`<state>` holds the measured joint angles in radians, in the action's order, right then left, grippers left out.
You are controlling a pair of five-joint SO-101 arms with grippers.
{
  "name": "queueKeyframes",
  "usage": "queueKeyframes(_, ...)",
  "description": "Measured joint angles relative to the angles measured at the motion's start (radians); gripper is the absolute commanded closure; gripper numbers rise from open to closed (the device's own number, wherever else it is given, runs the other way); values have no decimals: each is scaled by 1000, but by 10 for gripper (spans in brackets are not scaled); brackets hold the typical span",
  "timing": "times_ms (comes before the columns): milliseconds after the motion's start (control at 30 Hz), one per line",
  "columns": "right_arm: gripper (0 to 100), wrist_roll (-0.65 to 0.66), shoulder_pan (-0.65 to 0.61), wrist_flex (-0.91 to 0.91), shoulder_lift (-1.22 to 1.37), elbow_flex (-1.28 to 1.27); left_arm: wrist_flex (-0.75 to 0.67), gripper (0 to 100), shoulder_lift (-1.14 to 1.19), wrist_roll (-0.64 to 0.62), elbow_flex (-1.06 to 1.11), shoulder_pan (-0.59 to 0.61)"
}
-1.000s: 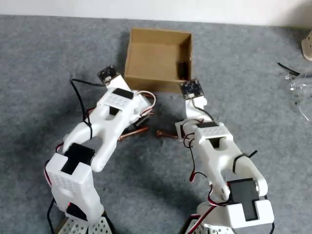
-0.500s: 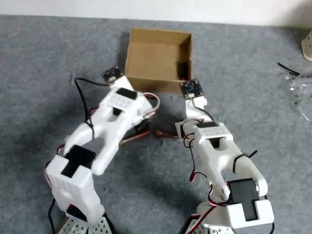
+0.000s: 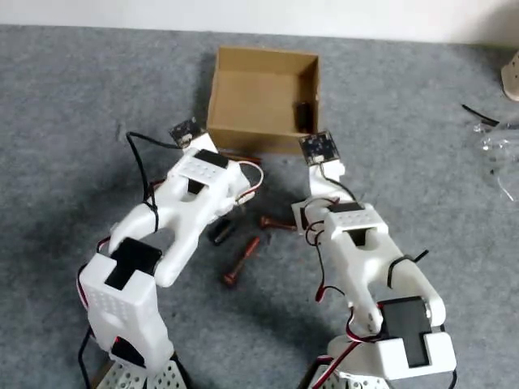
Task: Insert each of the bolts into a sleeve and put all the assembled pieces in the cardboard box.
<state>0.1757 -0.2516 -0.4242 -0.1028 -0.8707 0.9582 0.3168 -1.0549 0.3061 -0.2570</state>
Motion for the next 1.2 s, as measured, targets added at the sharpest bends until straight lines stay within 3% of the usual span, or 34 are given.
queueKeyframes(233,995,0,0,0,0,0,20,995,-55,8,18,0)
queueKeyframes(667,995,0,11,0,0,0,58,995,-434,242,227,2)
queueKeyframes(1033,995,0,11,0,0,0,-106,995,-715,488,463,2)
queueKeyframes(1200,995,0,11,0,0,0,-244,995,-868,555,623,0)
